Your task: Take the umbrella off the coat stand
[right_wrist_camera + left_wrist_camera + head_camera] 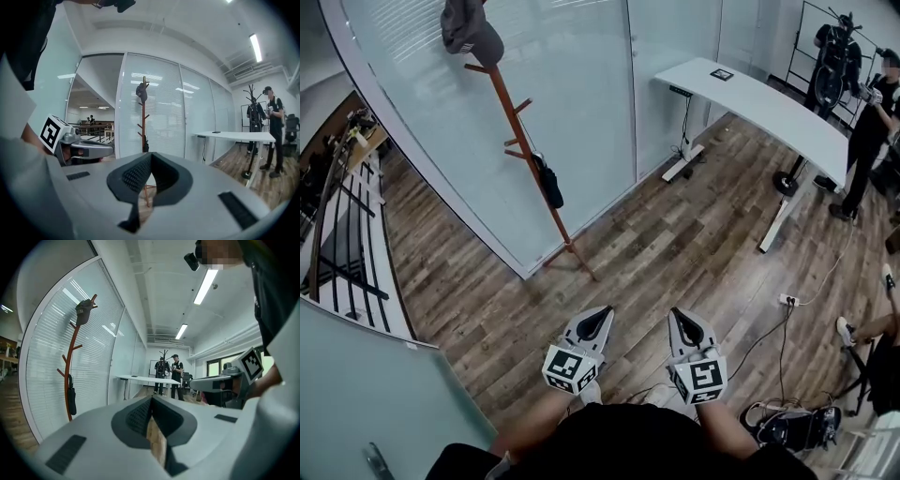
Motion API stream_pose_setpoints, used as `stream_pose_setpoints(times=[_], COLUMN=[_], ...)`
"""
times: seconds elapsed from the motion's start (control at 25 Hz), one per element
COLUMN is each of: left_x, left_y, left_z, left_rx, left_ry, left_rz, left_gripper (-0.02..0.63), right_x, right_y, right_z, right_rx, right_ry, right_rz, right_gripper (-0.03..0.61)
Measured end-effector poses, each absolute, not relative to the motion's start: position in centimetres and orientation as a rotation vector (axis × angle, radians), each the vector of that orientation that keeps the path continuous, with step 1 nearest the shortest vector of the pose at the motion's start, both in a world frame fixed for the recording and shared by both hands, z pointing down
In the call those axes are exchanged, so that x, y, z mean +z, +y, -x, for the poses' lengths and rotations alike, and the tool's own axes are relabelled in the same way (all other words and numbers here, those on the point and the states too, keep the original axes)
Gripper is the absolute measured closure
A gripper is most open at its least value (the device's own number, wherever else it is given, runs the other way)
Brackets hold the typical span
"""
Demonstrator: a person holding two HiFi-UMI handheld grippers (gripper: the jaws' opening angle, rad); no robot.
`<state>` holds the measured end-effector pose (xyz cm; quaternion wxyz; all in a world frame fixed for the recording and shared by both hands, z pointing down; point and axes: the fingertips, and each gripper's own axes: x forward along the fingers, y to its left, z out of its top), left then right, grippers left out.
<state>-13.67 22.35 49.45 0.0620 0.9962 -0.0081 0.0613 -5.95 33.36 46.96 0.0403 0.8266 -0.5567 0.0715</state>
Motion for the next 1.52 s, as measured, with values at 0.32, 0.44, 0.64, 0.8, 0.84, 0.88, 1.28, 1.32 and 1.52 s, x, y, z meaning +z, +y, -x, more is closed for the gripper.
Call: stream_pose_setpoints(times=[0.32,0.44,0.64,0.8,0.84,0.88,1.28,1.32,1.52], left_x=[50.8,50.7,50.6,51.1,51.1,50.9,51.0,51.1,52.5], left_y=[24.0,24.8,25.8,25.1,24.9,24.5,18.1,17.1,11.7], left_z=[12.6,12.1,11.1,9.8,9.2,8.7,4.9,4.6,4.0], left_rx=[0.228,0.227,0.243,0.258,0.251,0.243,0.213,0.211,0.249], left_ry=[-0.137,-0.178,-0.191,-0.214,-0.217,-0.217,-0.257,-0.264,-0.322], left_rz=[-3.031,-3.058,-3.053,-3.028,-3.026,-3.027,-3.002,-2.998,-2.965], left_gripper=[0.6,0.6,0.6,0.6,0.6,0.6,0.6,0.6,0.6], right_x=[48.7,49.3,49.2,49.8,50.0,50.1,47.8,47.7,48.7], right_y=[36.6,37.6,37.6,36.4,36.2,35.8,27.4,26.2,20.1], right_z=[3.4,1.8,0.3,-1.3,-1.8,-2.2,-4.8,-5.1,-5.9], right_rx=[0.244,0.305,0.312,0.264,0.247,0.237,0.142,0.139,0.194], right_ry=[-1.735,-1.772,-1.794,-1.79,-1.781,-1.776,-1.872,-1.881,-1.926], right_rz=[-2.532,-2.571,-2.575,-2.543,-2.529,-2.517,-2.438,-2.428,-2.357], right_gripper=[0.572,0.572,0.572,0.572,0.572,0.572,0.572,0.572,0.572])
